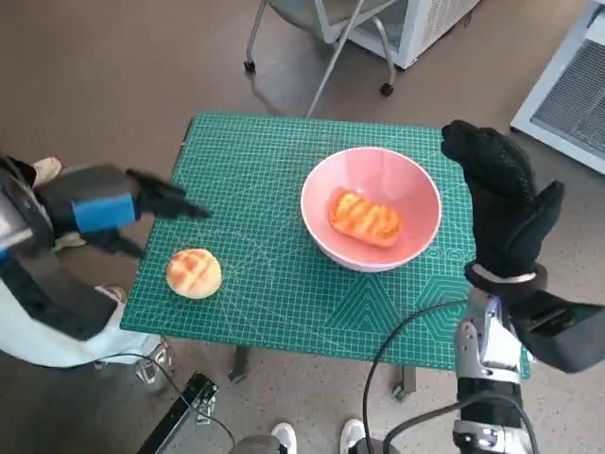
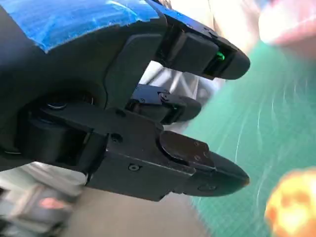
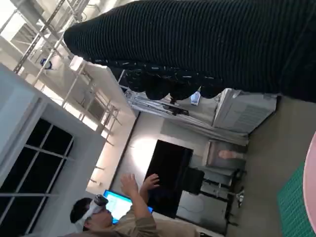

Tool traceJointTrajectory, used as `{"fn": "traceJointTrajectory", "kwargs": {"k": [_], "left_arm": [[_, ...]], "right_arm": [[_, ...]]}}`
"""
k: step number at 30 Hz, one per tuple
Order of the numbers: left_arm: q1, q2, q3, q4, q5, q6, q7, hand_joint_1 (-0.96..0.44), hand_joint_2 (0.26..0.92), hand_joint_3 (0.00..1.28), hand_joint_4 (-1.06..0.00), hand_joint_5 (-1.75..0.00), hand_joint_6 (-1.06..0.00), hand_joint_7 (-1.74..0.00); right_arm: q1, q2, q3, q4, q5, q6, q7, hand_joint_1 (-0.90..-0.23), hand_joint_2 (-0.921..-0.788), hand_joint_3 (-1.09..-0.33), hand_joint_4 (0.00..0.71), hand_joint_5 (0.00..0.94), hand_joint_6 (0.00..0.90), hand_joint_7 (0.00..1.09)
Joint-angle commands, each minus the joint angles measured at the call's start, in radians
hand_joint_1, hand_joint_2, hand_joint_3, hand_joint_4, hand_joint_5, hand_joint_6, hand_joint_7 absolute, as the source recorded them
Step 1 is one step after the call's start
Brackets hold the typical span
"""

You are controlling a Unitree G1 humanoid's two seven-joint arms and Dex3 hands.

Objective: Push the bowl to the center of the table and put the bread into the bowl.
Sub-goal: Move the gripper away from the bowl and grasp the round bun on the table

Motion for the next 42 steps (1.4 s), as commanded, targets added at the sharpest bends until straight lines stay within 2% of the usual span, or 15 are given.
{"fn": "traceJointTrajectory", "kwargs": {"k": [1,18,26,37,41,42], "left_arm": [[0.046,-0.011,0.01,0.001,-0.029,0.016,-0.031,-0.26,0.704,0.0,-0.44,0.0,-0.54,-0.05],[0.034,-0.106,-0.048,0.084,0.037,0.042,-0.041,-0.24,0.707,0.0,-0.39,0.0,-0.52,-0.01],[0.004,-0.156,-0.108,0.156,0.117,0.049,-0.006,-0.25,0.713,0.0,-0.37,0.0,-0.49,0.0],[-0.024,-0.239,-0.225,0.26,0.248,0.082,0.095,-0.24,0.733,0.01,-0.31,0.0,-0.42,0.0],[-0.032,-0.274,-0.266,0.309,0.275,0.098,0.111,-0.24,0.748,0.02,-0.32,-0.01,-0.44,-0.01],[-0.033,-0.281,-0.274,0.321,0.277,0.1,0.114,-0.19,0.77,0.03,-0.35,-0.02,-0.46,-0.02]], "right_arm": [[0.005,0.0,-0.001,0.008,0.016,0.021,0.017,-0.596,-0.921,-0.749,0.385,0.009,0.044,0.75],[0.007,-0.018,-0.016,-0.001,0.014,0.023,0.036,-0.587,-0.921,-0.752,0.385,0.007,0.034,0.77],[0.016,-0.026,-0.02,-0.015,0.006,0.022,0.034,-0.588,-0.921,-0.754,0.38,0.004,0.026,0.77],[0.025,-0.036,-0.024,-0.024,0.008,0.024,0.03,-0.599,-0.921,-0.754,0.379,0.003,0.029,0.77],[0.03,-0.038,-0.025,-0.031,0.004,0.023,0.026,-0.602,-0.921,-0.754,0.378,0.002,0.029,0.77],[0.032,-0.038,-0.024,-0.033,0.003,0.023,0.025,-0.602,-0.921,-0.754,0.378,0.002,0.029,0.77]]}}
